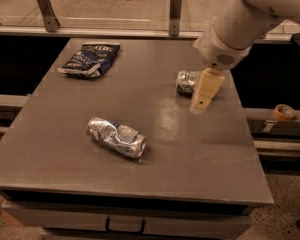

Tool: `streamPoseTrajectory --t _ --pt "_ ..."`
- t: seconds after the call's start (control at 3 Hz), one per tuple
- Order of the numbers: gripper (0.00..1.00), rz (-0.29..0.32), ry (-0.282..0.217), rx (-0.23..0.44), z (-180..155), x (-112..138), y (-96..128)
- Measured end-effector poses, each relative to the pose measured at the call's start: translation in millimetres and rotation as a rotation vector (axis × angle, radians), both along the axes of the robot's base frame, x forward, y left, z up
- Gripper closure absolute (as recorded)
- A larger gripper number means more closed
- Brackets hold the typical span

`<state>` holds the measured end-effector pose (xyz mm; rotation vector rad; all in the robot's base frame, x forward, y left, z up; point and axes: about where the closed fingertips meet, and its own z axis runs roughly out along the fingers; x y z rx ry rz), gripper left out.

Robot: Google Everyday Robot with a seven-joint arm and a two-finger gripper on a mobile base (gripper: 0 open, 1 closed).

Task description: Move 7up can near blue chip bag

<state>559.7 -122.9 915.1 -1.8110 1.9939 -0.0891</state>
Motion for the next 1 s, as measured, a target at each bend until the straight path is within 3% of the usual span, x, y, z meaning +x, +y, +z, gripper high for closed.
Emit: streamPoseTrajectory --t 0.67,1.0 --pt "0.00 -0.025 -0.009 -0.009 -43.6 77.5 13.8" --pt "0.18 -0.058 0.018 -0.017 -59.8 99.5 6.2"
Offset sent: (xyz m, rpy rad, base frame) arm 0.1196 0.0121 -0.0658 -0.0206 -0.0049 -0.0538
